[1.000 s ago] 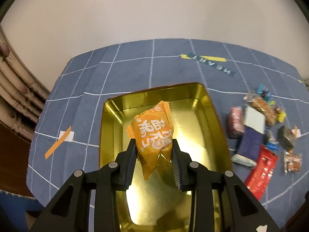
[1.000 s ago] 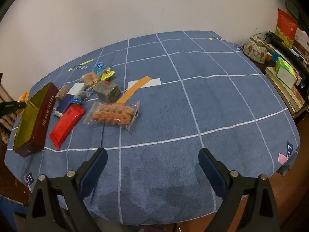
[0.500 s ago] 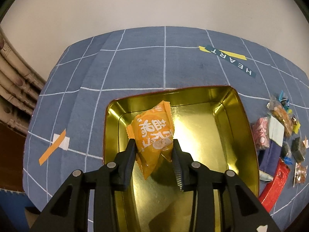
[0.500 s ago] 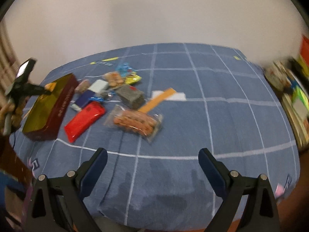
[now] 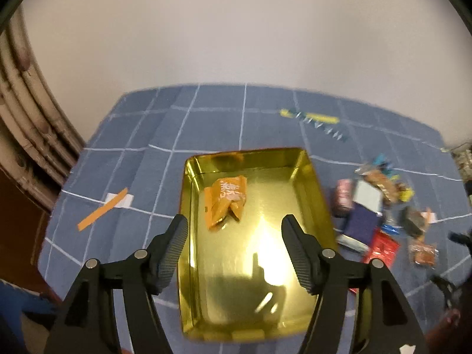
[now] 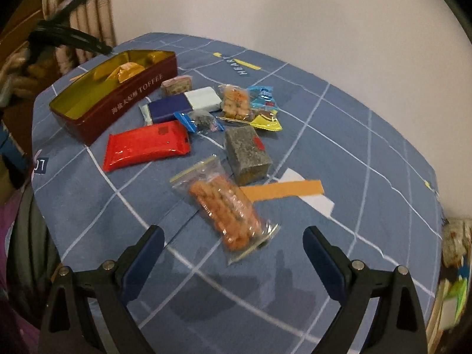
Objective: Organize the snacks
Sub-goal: 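Grasp the clear bag of peanuts with the right gripper and lift it, then carry the peanut bag over the tin with the right gripper and release it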
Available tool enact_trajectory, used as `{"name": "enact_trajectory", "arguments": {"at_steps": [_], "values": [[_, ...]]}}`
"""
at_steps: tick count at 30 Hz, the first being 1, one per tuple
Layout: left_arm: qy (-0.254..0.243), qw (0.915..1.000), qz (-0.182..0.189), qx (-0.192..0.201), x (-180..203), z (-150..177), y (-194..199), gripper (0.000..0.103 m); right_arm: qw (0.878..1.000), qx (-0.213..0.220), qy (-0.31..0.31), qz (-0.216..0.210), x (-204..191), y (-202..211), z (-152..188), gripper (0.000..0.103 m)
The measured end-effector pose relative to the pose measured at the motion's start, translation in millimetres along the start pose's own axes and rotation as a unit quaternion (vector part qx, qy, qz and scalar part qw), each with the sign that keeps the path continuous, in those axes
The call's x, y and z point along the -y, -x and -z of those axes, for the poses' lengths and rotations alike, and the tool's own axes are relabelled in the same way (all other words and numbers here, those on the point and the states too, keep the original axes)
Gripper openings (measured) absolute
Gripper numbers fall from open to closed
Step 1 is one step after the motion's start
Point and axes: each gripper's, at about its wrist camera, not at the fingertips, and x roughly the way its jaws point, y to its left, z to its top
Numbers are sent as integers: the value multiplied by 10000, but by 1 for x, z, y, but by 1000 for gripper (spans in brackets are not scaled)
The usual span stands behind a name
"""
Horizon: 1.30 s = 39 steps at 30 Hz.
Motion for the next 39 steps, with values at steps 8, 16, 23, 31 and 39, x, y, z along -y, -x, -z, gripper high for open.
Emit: {"name": "enact_trajectory", "arguments": {"at_steps": [8,16,23,31,39], "values": [[647,9974,305,22,-17,46,59,76,9979,-296,414,-399,11,-31,-17,97],[961,9951,118,-206,-12,99,65,76,9915,-935,545,-716,8,-60,-25,61],[799,9967,-123,30,-4,117,68,76,9951,-915,223,-290,-12,-45,-21,41],[947,9954,-12,172,-18,128,64,76,9845,281,-1030,-1388,-36,32,-42,41],[955,9954,-46,33,-25,131,58,76,9650,858,-1302,-2109,-86,44,-122,42]]}}
